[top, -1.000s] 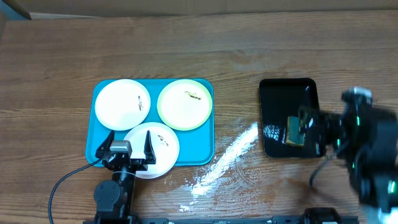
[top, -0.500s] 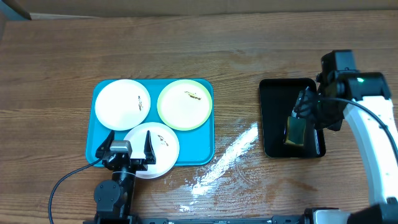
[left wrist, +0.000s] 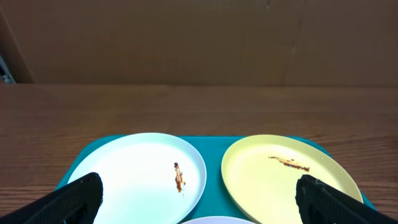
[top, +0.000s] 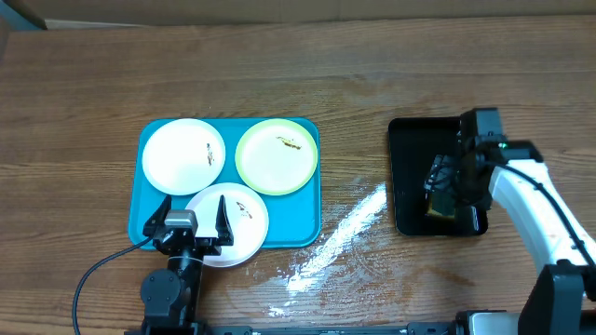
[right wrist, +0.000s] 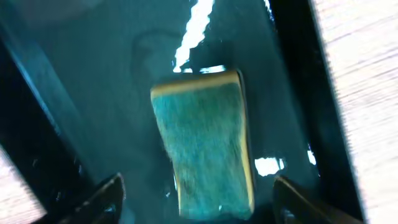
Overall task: Clean dirty plates on tray and stack at the side
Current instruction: 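Reach the right gripper into the black tray and grasp the sponge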
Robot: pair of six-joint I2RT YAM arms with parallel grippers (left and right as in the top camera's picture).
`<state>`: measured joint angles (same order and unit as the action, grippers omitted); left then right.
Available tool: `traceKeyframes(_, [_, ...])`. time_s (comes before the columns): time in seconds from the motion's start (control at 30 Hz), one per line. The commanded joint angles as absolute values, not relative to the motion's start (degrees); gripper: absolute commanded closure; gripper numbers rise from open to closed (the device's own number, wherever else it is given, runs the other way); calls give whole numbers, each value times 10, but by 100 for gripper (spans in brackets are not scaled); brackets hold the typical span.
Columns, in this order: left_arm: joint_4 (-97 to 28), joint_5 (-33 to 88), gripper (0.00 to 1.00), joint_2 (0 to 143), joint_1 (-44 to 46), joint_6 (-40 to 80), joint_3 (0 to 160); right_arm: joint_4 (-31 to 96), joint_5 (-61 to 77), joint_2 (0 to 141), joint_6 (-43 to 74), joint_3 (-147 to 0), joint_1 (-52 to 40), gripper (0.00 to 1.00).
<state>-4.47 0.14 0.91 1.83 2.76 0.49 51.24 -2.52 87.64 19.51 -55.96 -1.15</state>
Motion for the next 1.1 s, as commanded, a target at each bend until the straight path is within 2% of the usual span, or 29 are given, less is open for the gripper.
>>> traceKeyframes(0.0, [-44, -4, 0, 7, 15, 17, 3, 462, -29, 876, 200, -510, -10, 27])
traceKeyframes(0.17, [-44, -4, 0, 7, 15, 17, 3, 419, -29, 876, 200, -468, -10, 34])
traceKeyframes(0.33, [-44, -4, 0, 7, 15, 17, 3, 430, -6, 876, 226, -464, -10, 41])
traceKeyframes(0.37, [-44, -4, 0, 7, 15, 17, 3, 432, 3, 876, 228, -464, -10, 43])
traceKeyframes(0.4, [-44, -4, 0, 7, 15, 17, 3, 434, 21, 876, 228, -464, -10, 49])
traceKeyframes(0.5, [-44, -4, 0, 7, 15, 17, 3, 436, 40, 876, 228, -464, -10, 51])
traceKeyframes(0.57, [-44, -4, 0, 7, 15, 17, 3, 439, 54, 876, 228, -464, -10, 50])
traceKeyframes(0.6, [-44, -4, 0, 7, 15, 17, 3, 438, 54, 876, 228, -465, -10, 44])
traceKeyframes(0.67, [-44, -4, 0, 7, 15, 17, 3, 438, 34, 876, 228, -467, -10, 38])
traceKeyframes(0.7, [-44, -4, 0, 7, 15, 17, 3, 439, 8, 876, 228, -474, -8, 31])
traceKeyframes(0.77, [-44, -4, 0, 7, 15, 17, 3, 438, 0, 876, 227, -481, -8, 27])
traceKeyframes(1.07, [-44, -4, 0, 7, 15, 17, 3, 380, -44, 877, 228, -495, -8, 27])
